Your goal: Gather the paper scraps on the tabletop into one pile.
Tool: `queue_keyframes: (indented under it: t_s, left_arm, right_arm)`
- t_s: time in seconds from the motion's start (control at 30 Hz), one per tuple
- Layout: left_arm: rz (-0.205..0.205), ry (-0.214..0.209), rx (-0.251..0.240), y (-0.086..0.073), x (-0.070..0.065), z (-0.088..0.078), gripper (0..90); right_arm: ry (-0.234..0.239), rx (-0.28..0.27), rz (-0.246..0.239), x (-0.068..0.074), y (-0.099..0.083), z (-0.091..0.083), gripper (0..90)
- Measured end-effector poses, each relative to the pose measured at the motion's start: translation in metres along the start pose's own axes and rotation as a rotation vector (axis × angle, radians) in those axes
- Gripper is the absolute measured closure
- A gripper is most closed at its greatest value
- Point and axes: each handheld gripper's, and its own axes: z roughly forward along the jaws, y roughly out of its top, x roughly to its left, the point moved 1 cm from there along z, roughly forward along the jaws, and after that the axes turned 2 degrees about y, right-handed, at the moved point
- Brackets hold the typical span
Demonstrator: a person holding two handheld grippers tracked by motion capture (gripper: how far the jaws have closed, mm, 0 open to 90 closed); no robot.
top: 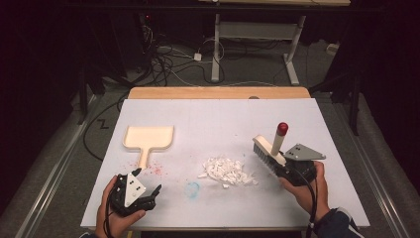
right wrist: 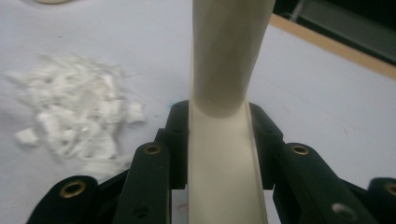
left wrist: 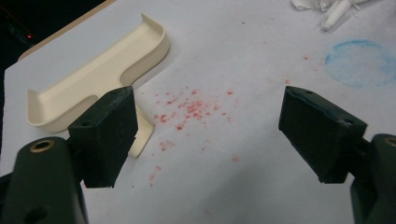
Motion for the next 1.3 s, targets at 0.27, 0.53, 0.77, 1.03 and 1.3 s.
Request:
queue_keyframes:
  t_s: [0.27,0.53,0.77,1.03,1.3]
  left_arm:
    - [-0.007,0.001,-0.006,-0.001,0.001,-0.001,18.9]
    - [0.005,-0.007,-0.007,0.000,-0.001,0.000,19.1]
    - [0.013,-0.013,-0.009,0.001,-0.002,0.000,19.3]
    - [0.017,-0.017,-0.004,0.000,-0.002,0.000,19.4]
    - [0.016,-0.014,-0.002,0.000,-0.003,0.000,19.4]
  right_arm:
    - [-0.040,0.034,0.048,0.009,-0.007,0.011,67.7]
    - [0.003,-0.004,0.057,0.056,0.006,0.027,67.5]
    - [0.056,-0.050,0.069,0.093,0.026,0.046,67.6]
    - [0.043,-0.089,0.070,0.089,0.035,0.049,67.6]
    - [0.049,-0.165,0.091,0.047,0.042,0.030,67.5]
